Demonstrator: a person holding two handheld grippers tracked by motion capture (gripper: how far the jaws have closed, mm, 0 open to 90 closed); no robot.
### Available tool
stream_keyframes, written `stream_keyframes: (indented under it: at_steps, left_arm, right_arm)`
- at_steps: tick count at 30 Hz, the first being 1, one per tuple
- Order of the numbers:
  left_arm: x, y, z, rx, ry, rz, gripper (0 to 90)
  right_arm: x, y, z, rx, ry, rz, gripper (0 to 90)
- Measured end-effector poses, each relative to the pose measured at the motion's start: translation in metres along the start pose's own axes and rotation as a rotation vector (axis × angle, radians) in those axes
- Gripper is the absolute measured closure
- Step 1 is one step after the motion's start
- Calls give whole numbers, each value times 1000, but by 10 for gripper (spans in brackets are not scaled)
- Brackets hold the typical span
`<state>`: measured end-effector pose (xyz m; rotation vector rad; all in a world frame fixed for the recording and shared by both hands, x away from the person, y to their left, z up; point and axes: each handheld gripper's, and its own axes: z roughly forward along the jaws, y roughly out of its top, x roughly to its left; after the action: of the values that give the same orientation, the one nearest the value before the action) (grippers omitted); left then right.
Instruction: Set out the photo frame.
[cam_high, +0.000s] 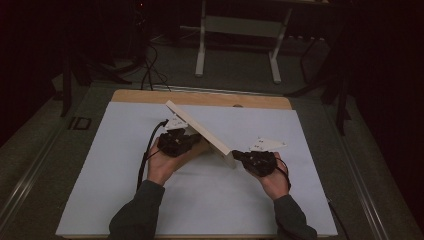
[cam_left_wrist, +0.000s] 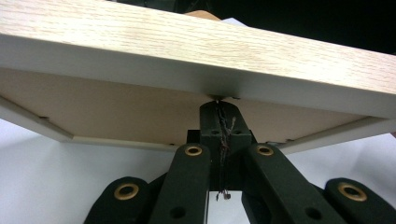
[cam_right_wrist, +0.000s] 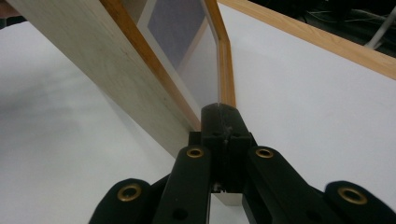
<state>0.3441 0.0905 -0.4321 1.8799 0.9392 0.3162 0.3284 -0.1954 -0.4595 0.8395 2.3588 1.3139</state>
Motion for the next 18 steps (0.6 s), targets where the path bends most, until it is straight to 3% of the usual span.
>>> stream_keyframes:
  at_steps: [18]
  left_arm:
    - [-3, -1, 4, 18, 0, 15, 900]
  right_arm:
    - [7, 3, 1, -9, 17, -14, 900]
